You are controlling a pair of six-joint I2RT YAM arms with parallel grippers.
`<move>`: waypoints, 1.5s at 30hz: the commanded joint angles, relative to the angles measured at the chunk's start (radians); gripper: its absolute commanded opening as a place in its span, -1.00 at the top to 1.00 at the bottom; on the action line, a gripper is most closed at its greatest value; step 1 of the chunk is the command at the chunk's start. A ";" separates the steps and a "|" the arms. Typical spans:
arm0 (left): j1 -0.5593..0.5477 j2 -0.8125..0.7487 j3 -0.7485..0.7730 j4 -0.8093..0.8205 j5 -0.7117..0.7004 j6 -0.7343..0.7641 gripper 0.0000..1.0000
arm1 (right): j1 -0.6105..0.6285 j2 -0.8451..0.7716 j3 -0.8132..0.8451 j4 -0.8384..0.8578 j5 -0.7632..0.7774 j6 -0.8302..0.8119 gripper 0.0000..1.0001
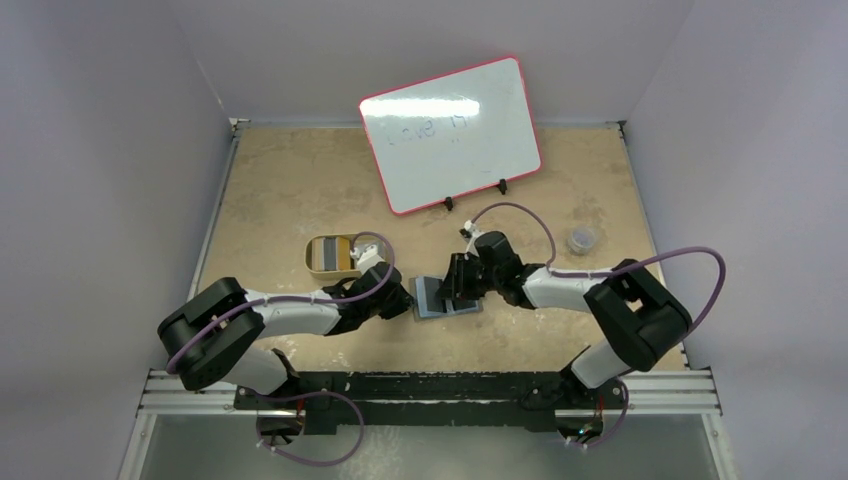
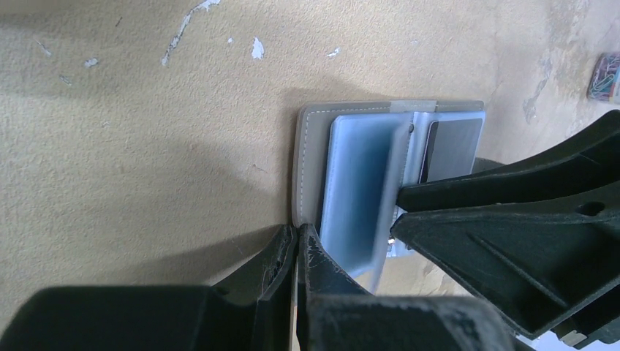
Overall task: Put the credit cards into the card holder
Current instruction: Insert the credit card into the card holder.
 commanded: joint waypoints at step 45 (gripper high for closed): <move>-0.008 -0.170 0.110 -0.202 -0.031 0.116 0.91 | 0.032 -0.129 -0.027 -0.190 0.257 0.030 0.52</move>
